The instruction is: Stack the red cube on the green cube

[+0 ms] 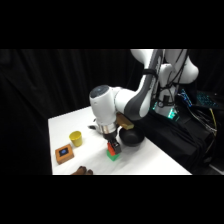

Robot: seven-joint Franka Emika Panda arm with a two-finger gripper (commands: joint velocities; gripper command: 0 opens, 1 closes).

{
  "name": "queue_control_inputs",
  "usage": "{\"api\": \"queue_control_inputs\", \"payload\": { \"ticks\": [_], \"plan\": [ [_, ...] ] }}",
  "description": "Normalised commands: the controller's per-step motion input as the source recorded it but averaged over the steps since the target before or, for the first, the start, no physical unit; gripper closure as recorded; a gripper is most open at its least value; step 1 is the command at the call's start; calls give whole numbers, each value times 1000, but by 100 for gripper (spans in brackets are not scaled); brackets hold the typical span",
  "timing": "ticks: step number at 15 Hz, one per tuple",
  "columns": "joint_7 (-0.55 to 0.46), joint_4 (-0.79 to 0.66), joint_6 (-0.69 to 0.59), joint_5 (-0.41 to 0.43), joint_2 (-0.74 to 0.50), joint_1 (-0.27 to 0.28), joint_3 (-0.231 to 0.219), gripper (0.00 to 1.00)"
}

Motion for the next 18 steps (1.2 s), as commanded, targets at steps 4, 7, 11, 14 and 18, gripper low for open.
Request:
{"api": "queue_control_inputs", "payload": {
  "ticks": [4, 7, 11, 14, 18],
  "plan": [
    [-23, -146, -99, 47, -260, 25, -10, 0],
    [-17, -212, -154, 63, -367, 19, 5, 0],
    [-38, -197, -204, 92, -404, 2, 26, 0],
    [-37, -130, -237, 98, -404, -11, 27, 0],
    [18, -5, -298, 62, -303, -11, 13, 0]
  ]
}}
